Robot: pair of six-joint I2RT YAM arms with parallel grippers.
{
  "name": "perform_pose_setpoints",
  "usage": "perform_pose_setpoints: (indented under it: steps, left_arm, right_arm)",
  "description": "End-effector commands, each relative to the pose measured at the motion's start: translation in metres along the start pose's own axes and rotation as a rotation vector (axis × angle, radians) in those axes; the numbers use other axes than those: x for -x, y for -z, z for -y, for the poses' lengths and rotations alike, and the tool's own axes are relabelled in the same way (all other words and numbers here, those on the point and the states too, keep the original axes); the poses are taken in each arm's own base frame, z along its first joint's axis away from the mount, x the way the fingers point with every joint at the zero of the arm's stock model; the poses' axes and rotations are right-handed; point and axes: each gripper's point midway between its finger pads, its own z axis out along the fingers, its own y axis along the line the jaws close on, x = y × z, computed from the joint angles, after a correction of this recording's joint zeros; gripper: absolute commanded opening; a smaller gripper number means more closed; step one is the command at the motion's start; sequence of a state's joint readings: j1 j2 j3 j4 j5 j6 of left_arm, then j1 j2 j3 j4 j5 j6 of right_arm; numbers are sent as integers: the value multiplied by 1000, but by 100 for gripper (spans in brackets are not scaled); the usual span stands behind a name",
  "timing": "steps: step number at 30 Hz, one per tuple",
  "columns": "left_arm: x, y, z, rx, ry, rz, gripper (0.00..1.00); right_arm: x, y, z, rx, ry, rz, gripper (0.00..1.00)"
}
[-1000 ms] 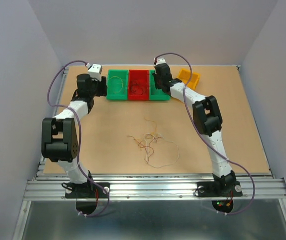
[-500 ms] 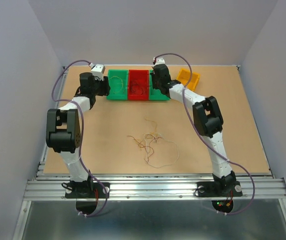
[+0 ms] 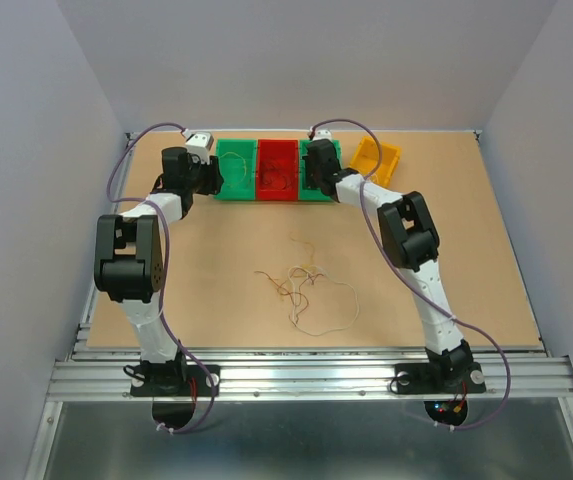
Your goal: Untangle the cables
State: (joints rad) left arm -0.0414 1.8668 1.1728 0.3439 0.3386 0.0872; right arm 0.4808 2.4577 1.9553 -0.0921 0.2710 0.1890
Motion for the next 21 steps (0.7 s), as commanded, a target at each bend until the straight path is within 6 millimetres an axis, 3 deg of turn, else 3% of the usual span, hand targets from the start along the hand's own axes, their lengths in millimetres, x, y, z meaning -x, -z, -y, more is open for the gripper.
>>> perform_pose_setpoints:
  steps: [1, 2, 6, 15, 19, 21]
  left_arm:
    - [36, 15, 5, -10, -23, 94, 52]
    - [37, 16, 6, -8, -24, 97, 52]
    - [43, 24, 6, 2, -29, 122, 52]
    - [50, 35, 7, 13, -39, 150, 52]
    - [53, 37, 8, 16, -41, 159, 52]
    - [54, 38, 8, 16, -41, 160, 52]
  right_arm:
    - [38, 19, 11, -38, -36, 65, 1]
    - [58, 31, 14, -47, -47, 101, 1]
    - [85, 56, 19, -57, -68, 153, 1]
    - [90, 83, 32, -95, -76, 163, 4]
    - [98, 89, 24, -41, -69, 195, 4]
    - [109, 94, 10, 43, -58, 242, 4]
